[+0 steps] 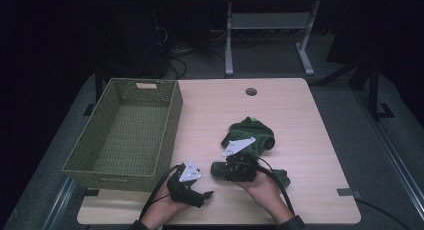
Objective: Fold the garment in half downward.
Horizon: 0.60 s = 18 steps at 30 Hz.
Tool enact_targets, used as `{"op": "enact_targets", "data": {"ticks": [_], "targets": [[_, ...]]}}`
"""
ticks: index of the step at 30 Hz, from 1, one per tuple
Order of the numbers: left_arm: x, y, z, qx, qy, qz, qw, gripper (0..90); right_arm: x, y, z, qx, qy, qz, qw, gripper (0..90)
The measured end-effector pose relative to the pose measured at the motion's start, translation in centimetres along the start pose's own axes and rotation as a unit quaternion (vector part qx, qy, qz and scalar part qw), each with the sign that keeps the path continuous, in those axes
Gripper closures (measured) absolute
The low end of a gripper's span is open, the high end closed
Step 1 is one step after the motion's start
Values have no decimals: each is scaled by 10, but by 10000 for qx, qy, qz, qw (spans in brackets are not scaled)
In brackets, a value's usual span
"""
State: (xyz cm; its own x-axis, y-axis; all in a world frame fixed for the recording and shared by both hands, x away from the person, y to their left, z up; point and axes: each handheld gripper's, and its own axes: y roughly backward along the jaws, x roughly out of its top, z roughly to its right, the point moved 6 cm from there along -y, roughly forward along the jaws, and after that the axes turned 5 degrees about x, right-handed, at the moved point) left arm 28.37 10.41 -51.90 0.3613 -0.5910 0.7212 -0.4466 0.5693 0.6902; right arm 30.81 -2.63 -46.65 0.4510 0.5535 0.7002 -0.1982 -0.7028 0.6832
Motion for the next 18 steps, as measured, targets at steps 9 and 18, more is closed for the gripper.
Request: {"op": "enact_targets", "data": {"ticks": [9,18], "targets": [[0,0,0,7,-25,-27,10000,127,-2,-26,5,-194,53,-226,9995,735],[0,0,0,2,-30,-32,10000,127,-13,-41,10,-441,20,-475,9979,800]]}}
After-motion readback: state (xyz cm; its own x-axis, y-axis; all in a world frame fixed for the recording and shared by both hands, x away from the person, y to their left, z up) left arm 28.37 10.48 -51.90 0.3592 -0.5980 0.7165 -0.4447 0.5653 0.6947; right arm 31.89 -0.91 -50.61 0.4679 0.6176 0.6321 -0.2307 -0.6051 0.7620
